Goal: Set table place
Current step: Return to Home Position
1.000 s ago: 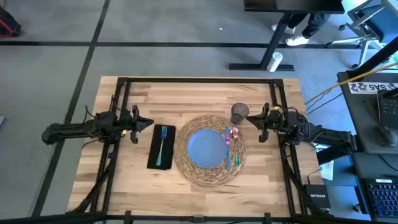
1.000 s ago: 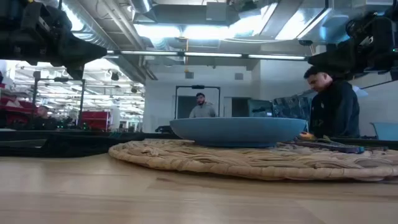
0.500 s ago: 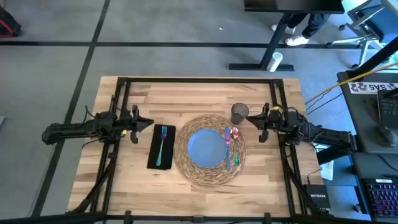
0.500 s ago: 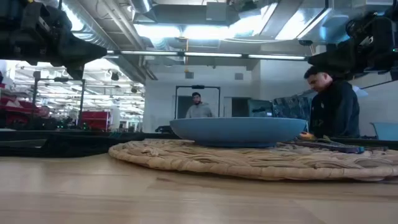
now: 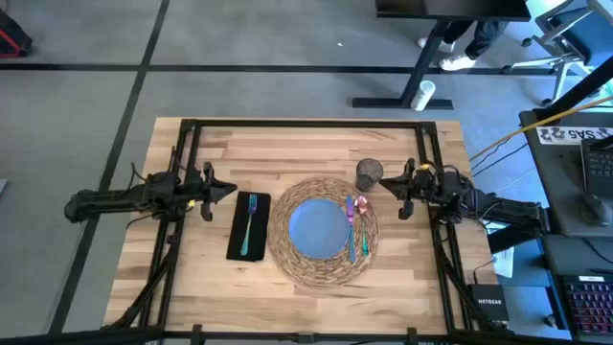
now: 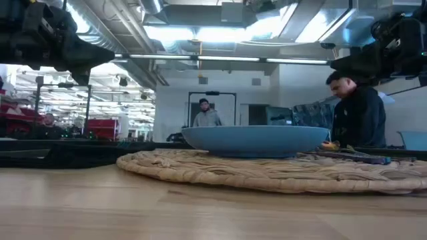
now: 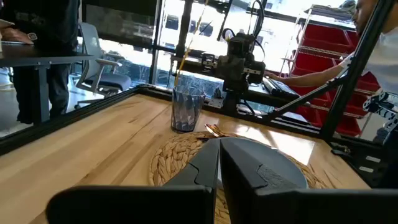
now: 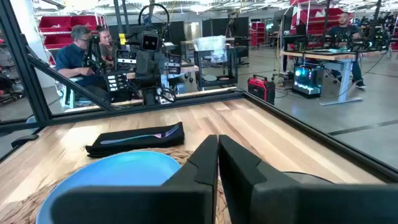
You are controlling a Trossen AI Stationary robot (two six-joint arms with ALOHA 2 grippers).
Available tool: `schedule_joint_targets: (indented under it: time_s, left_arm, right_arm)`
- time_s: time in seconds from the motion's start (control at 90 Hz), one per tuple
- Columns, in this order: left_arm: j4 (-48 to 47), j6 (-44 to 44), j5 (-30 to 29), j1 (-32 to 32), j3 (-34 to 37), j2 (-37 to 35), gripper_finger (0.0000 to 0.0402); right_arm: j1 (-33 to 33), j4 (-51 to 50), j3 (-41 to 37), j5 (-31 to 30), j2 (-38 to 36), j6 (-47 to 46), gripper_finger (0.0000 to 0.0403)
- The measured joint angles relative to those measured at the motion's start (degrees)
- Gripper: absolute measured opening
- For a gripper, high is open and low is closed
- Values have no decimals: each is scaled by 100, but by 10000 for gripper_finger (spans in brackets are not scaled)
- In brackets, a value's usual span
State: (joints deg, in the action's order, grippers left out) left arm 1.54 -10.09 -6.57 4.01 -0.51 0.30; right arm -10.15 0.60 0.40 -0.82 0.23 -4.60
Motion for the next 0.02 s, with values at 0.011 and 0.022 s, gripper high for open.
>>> schedule_joint_targets:
  time_s: [0.011,0.022]
  left_arm:
    - [0,0,0,0,0,0,0]
    - [0,0,0,0,0,0,0]
  right_arm:
    - [0,0,0,0,0,0,0]
    - [0,0,0,0,0,0,0]
